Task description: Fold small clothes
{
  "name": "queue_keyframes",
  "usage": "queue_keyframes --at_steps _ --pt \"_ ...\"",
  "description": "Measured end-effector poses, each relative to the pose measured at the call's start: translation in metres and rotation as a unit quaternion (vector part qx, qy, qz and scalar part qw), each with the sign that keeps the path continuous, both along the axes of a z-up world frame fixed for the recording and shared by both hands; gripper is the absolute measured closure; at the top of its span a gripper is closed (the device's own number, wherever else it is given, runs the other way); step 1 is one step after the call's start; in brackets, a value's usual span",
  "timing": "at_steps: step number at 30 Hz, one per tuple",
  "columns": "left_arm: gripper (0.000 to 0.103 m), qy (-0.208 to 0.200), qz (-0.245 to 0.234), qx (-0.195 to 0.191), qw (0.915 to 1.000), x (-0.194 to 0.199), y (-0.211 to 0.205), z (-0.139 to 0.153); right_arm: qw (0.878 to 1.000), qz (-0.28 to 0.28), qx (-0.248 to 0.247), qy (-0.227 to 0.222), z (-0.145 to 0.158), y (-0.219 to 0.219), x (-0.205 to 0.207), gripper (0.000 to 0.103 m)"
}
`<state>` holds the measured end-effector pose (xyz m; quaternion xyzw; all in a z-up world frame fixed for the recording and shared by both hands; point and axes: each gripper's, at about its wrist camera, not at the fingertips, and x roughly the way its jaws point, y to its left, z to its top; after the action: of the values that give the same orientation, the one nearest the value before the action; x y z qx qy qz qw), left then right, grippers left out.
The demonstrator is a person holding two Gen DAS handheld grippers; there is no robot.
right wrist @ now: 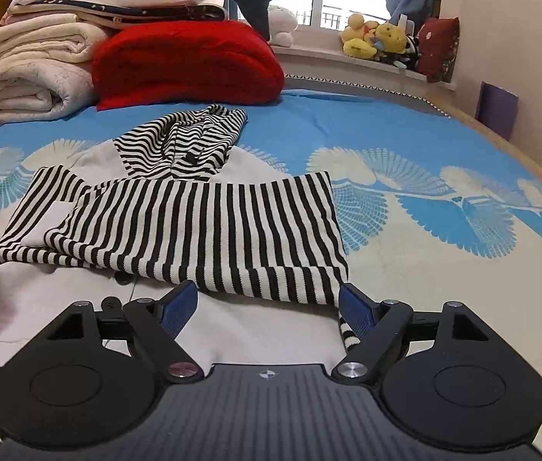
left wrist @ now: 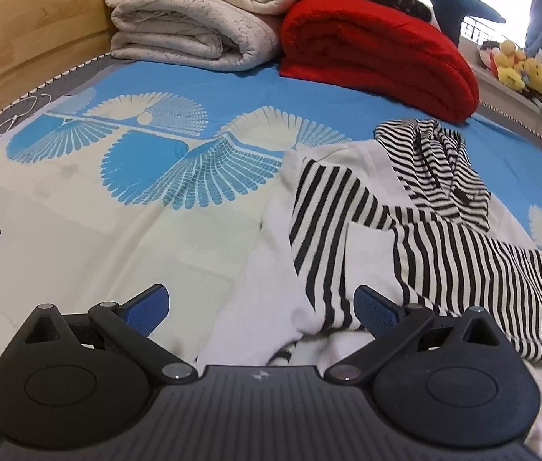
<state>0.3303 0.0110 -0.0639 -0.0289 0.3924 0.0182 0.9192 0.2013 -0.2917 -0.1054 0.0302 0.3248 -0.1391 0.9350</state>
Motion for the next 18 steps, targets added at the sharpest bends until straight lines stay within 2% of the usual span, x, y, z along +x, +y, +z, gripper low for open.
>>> queue_keyframes --at_steps 6,18 --pt "0.001 -0.008 -0.020 0.032 0.9992 -0.005 -0.007 0.001 0.999 -0.010 0.048 0.011 -0.001 -0.005 0.008 0.021" --pt "0.001 -0.009 -0.033 0.039 0.9986 -0.008 -0.003 0.003 0.994 -0.031 0.102 0.023 -0.007 -0.015 0.013 0.021"
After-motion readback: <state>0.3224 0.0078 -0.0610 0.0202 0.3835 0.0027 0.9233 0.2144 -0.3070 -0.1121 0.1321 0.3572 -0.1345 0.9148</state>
